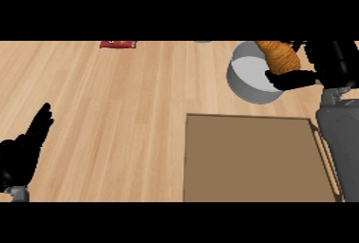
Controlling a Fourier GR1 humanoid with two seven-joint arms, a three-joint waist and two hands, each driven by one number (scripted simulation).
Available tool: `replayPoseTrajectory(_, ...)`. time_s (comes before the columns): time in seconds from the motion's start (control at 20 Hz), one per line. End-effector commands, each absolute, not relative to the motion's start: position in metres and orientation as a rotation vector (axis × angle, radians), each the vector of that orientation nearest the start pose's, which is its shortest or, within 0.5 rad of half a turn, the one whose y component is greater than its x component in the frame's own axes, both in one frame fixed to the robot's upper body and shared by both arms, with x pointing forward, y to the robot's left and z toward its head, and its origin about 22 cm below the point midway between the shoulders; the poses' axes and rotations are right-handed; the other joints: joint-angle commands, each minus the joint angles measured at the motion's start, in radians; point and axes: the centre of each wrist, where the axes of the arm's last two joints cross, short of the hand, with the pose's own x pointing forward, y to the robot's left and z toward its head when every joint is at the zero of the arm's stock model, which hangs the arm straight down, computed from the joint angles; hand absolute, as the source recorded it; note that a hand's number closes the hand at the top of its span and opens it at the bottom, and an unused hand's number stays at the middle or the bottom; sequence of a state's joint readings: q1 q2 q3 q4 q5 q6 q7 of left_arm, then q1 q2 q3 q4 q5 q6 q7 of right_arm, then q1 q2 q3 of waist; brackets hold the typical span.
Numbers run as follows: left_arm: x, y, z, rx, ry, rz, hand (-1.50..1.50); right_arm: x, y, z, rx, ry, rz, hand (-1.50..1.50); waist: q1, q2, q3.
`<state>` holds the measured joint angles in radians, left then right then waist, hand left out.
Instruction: Pick the croissant from the tray and place it in the pot
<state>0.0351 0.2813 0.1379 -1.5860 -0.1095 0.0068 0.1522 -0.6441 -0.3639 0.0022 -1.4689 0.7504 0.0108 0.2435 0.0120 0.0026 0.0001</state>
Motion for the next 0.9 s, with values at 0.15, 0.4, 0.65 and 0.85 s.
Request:
replayPoseTrajectory(0.15, 0.242, 0.338, 0.017, 0.446, -1.403, -0.155, 0.0, 0.414, -0.27, 0.184, -1.047, -1.709, 0.74, 1.5, 0.007, 0.004, 0.0)
replayPoseTrajectory(0.4, 0.235, 0.317, 0.022, 0.417, -1.419, -0.174, 0.0, 0.444, -0.285, 0.181, -1.02, -1.67, 0.763, 1.5, 0.03, 0.009, 0.001)
replayPoseTrajectory(0.65, 0.247, 0.319, 0.028, 0.39, -1.425, -0.183, 0.0, 0.455, -0.298, 0.158, -1.106, -1.629, 0.824, 1.5, 0.047, 0.018, 0.001)
replayPoseTrajectory(0.85, 0.249, 0.316, 0.032, 0.387, -1.431, -0.201, 0.0, 0.455, -0.302, 0.134, -1.11, -1.589, 0.858, 1.5, 0.068, 0.028, 0.003)
